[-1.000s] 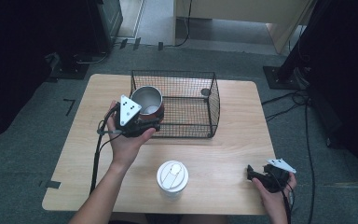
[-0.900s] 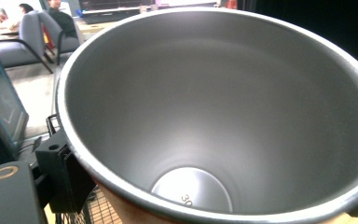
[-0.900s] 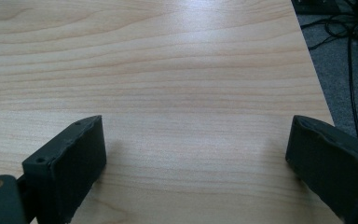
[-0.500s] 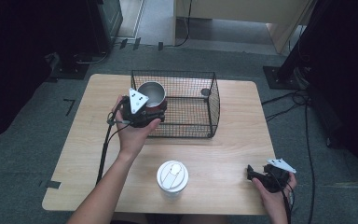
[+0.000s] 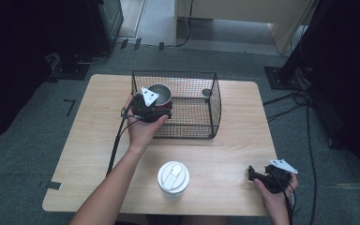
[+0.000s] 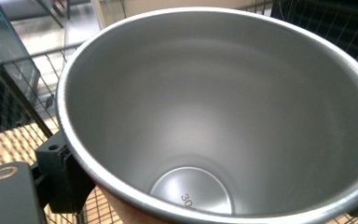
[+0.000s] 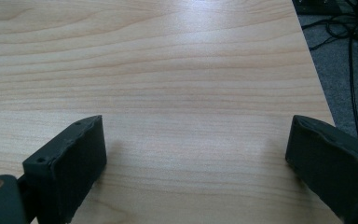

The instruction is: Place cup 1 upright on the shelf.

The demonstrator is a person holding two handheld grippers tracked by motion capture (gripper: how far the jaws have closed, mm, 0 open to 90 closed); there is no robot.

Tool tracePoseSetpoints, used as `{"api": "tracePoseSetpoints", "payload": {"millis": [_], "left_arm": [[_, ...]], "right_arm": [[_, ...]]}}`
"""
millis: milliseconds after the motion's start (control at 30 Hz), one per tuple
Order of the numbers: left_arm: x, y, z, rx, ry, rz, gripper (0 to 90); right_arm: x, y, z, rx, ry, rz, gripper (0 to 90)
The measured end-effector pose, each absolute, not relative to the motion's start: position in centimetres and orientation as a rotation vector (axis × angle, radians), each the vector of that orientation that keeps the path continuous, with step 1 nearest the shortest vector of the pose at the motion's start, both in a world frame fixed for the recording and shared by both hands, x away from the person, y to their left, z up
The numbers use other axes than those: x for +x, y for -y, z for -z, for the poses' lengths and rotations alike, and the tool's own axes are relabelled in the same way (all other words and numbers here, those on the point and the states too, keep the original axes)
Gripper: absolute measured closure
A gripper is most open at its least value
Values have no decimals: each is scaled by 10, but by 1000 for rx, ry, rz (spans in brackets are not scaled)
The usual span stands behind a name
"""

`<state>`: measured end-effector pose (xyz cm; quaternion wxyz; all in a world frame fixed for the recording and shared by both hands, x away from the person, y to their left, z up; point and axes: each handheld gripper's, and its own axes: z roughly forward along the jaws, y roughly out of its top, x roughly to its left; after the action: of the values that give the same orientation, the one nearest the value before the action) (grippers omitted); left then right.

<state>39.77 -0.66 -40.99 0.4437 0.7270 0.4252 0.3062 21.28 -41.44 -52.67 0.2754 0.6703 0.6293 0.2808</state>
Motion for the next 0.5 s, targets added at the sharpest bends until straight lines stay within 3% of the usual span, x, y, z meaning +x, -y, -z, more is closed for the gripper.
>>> {"api": "tracePoseSetpoints", "payload": {"millis": [500], "left_arm": [[409, 16, 426, 1861, -1124, -741, 79]], "right_arm": [[213, 414, 527, 1799, -1694, -757, 50]]}}
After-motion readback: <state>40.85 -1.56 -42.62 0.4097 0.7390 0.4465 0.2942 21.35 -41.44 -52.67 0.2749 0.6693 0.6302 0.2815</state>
